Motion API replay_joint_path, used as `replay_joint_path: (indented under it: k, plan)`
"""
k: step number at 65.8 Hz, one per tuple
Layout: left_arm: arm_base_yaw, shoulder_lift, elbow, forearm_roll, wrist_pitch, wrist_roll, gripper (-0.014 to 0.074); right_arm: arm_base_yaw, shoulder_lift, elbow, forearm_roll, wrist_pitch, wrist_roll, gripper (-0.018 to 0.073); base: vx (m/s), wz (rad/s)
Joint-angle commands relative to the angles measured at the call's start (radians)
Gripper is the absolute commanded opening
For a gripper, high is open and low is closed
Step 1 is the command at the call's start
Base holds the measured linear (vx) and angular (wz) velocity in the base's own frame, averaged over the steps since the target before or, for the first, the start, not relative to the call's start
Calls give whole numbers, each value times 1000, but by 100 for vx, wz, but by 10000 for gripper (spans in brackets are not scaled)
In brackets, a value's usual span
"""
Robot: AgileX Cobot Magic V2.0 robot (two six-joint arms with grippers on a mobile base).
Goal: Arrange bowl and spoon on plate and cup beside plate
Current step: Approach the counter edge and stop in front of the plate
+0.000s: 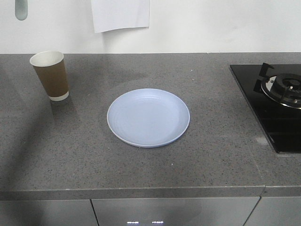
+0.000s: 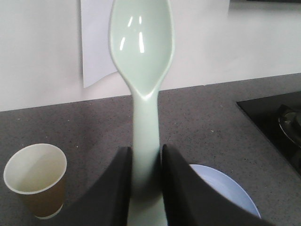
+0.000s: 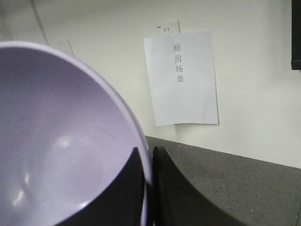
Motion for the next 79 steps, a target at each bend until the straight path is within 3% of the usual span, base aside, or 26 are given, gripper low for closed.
replay_joint_path:
  k: [1,79]
  plan:
    - [-5,-31,-27,-27,-58,0,-6,-4,-23,-26,76,-17,-10,-5,3,3]
    - [-5,-31,-27,-27,-58,0,-6,-4,-23,-26,76,-17,-10,-5,3,2]
